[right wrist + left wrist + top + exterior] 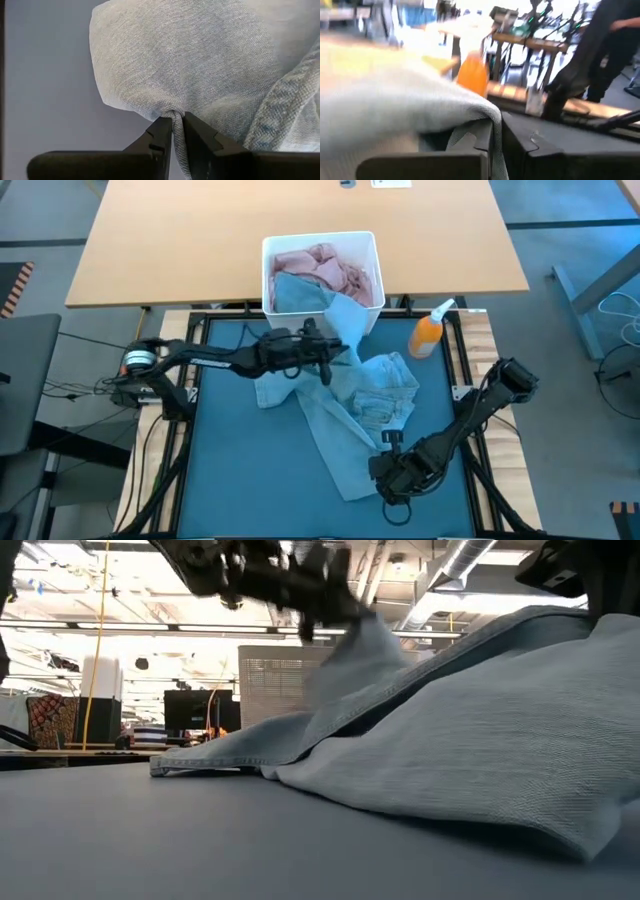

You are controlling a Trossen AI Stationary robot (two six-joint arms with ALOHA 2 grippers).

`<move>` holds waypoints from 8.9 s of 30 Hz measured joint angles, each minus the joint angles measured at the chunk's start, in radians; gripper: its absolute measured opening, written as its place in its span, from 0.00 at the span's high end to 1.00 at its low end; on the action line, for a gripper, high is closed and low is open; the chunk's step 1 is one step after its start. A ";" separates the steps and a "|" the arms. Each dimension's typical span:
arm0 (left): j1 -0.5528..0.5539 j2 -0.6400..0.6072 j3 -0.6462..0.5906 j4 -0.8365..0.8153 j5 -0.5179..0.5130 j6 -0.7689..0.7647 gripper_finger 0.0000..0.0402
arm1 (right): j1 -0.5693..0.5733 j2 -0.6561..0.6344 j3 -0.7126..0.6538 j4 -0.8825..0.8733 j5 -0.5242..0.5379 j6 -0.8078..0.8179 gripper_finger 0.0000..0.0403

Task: Fold Laundry from Bin
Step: Fold the blue pants

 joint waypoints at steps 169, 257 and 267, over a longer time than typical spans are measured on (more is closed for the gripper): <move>-0.478 0.017 -0.369 -0.116 0.232 -0.264 0.91 | -0.302 -0.154 -0.243 0.731 -0.021 -0.304 0.88; -0.549 -0.362 1.068 -1.111 -0.471 0.324 1.00 | -0.548 -0.375 0.545 0.652 0.225 -1.074 0.95; -0.535 -0.361 1.153 -1.222 -0.580 0.327 1.00 | -0.560 -0.113 0.894 0.023 0.329 -0.888 0.95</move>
